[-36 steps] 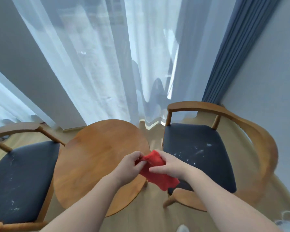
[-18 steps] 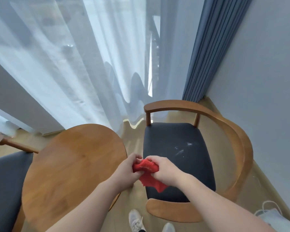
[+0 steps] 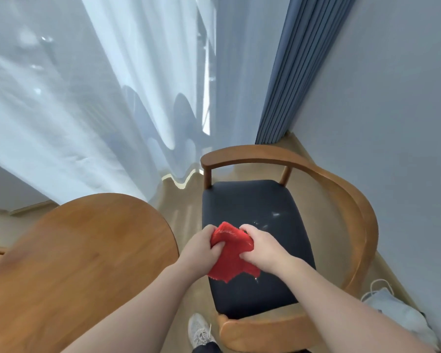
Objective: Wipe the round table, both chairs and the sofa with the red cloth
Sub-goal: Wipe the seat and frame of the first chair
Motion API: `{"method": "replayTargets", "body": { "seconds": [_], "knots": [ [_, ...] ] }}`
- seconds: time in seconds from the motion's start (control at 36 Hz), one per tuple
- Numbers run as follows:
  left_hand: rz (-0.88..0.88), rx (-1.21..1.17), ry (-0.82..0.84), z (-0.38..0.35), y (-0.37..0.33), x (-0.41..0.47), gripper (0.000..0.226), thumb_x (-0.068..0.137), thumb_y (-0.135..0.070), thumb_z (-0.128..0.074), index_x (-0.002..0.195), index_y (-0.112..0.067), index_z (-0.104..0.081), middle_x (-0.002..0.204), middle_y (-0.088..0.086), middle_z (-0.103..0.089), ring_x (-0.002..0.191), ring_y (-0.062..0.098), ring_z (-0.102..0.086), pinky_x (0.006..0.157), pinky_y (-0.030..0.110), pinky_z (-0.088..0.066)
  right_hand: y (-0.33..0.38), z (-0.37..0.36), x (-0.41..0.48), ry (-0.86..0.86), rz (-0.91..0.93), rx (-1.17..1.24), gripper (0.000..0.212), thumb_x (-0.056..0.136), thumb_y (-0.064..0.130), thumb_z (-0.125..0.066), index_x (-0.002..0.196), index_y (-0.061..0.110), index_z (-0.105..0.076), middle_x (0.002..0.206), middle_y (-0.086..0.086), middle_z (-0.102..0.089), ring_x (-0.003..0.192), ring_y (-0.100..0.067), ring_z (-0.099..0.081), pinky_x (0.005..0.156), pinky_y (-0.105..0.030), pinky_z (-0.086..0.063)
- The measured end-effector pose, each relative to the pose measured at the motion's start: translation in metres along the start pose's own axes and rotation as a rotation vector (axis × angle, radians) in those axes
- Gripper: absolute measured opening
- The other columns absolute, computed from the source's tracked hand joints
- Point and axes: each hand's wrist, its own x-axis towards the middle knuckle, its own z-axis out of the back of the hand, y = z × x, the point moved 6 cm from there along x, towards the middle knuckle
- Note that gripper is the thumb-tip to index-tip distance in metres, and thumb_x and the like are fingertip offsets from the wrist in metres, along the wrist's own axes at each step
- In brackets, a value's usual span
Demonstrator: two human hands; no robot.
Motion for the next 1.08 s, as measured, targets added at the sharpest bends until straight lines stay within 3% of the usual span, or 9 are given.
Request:
{"method": "replayTargets", "body": {
  "seconds": [0.08,0.25,0.33,0.44,0.56,0.69,0.89,0.97,1.08],
  "knots": [
    [0.046,0.014,-0.008,-0.003,0.010,0.012,0.009,0.090,-0.027,-0.054,0.097,-0.021,-0.055,0.088,-0.008,-0.062,0.082,0.011,-0.058,0.074,0.028,-0.046,-0.010,0.003,0.012,0.006,-0.018,0.047,0.045,0.075,0.027,-0.067,0.116,0.039,-0.050,0.098,0.011,-0.062,0.087,-0.011,-0.062,0.075,-0.036,-0.057],
    [0.139,-0.040,-0.019,-0.015,0.026,0.039,0.016,0.089,-0.023,-0.056,0.104,-0.017,-0.057,0.094,-0.004,-0.064,0.088,0.014,-0.059,0.081,0.032,-0.047,-0.023,0.013,0.047,0.085,0.060,0.009,0.033,0.082,0.027,-0.062,0.111,0.039,-0.056,0.097,0.014,-0.065,0.090,-0.008,-0.062,0.083,-0.037,-0.054],
    [0.192,-0.094,-0.058,-0.029,0.030,0.051,0.014,0.089,-0.020,-0.057,0.102,-0.019,-0.058,0.092,-0.006,-0.064,0.087,0.012,-0.059,0.078,0.028,-0.045,-0.031,0.018,0.067,0.153,0.085,0.000,0.033,0.082,0.022,-0.061,0.112,0.037,-0.058,0.097,0.013,-0.066,0.089,-0.007,-0.062,0.084,-0.035,-0.053],
    [0.244,-0.156,-0.083,-0.057,0.031,0.063,0.014,0.089,-0.019,-0.057,0.099,-0.029,-0.054,0.091,-0.012,-0.062,0.086,0.008,-0.058,0.074,0.021,-0.042,-0.044,0.020,0.090,0.291,0.118,-0.076,0.035,0.078,0.028,-0.066,0.110,0.037,-0.056,0.095,0.011,-0.066,0.083,-0.010,-0.064,0.073,-0.031,-0.057],
    [0.257,-0.179,-0.115,-0.077,0.032,0.087,0.021,0.087,-0.016,-0.059,0.100,-0.031,-0.056,0.091,-0.013,-0.063,0.086,0.005,-0.059,0.078,0.023,-0.045,-0.061,0.026,0.124,0.337,0.162,-0.129,0.016,0.082,0.024,-0.059,0.095,0.032,-0.064,0.087,0.009,-0.067,0.080,-0.010,-0.065,0.075,-0.033,-0.056],
    [0.388,-0.064,-0.286,-0.077,0.063,0.111,0.027,0.089,-0.017,-0.057,0.116,-0.019,-0.056,0.103,-0.008,-0.056,0.097,0.013,-0.055,0.088,0.025,-0.043,-0.076,0.046,0.187,0.205,0.244,-0.310,0.007,0.083,0.018,-0.054,0.078,0.020,-0.058,0.084,0.001,-0.054,0.074,-0.020,-0.058,0.067,-0.036,-0.049],
    [0.478,0.097,-0.313,-0.104,0.132,0.121,0.032,0.093,-0.022,-0.050,0.125,-0.020,-0.052,0.124,-0.007,-0.053,0.115,0.013,-0.050,0.096,0.031,-0.044,-0.071,0.055,0.296,-0.080,0.336,-0.509,0.010,0.085,0.027,-0.057,0.087,0.023,-0.048,0.081,0.003,-0.051,0.069,-0.024,-0.050,0.062,-0.031,-0.035],
    [0.497,0.139,-0.303,-0.135,0.160,0.109,0.034,0.092,-0.021,-0.049,0.126,-0.019,-0.050,0.128,-0.006,-0.050,0.119,0.012,-0.046,0.097,0.029,-0.041,-0.068,0.031,0.331,-0.131,0.361,-0.631,0.013,0.085,0.027,-0.055,0.092,0.020,-0.046,0.088,-0.001,-0.052,0.078,-0.028,-0.054,0.065,-0.032,-0.034],
    [0.519,0.132,-0.281,-0.167,0.185,0.102,0.041,0.094,-0.026,-0.047,0.135,-0.018,-0.045,0.141,-0.005,-0.041,0.130,0.012,-0.038,0.106,0.027,-0.033,-0.093,-0.028,0.355,-0.049,0.397,-0.784,0.033,0.086,0.031,-0.054,0.114,0.014,-0.052,0.116,-0.008,-0.056,0.105,-0.033,-0.053,0.079,-0.039,-0.041]
  ]
}}
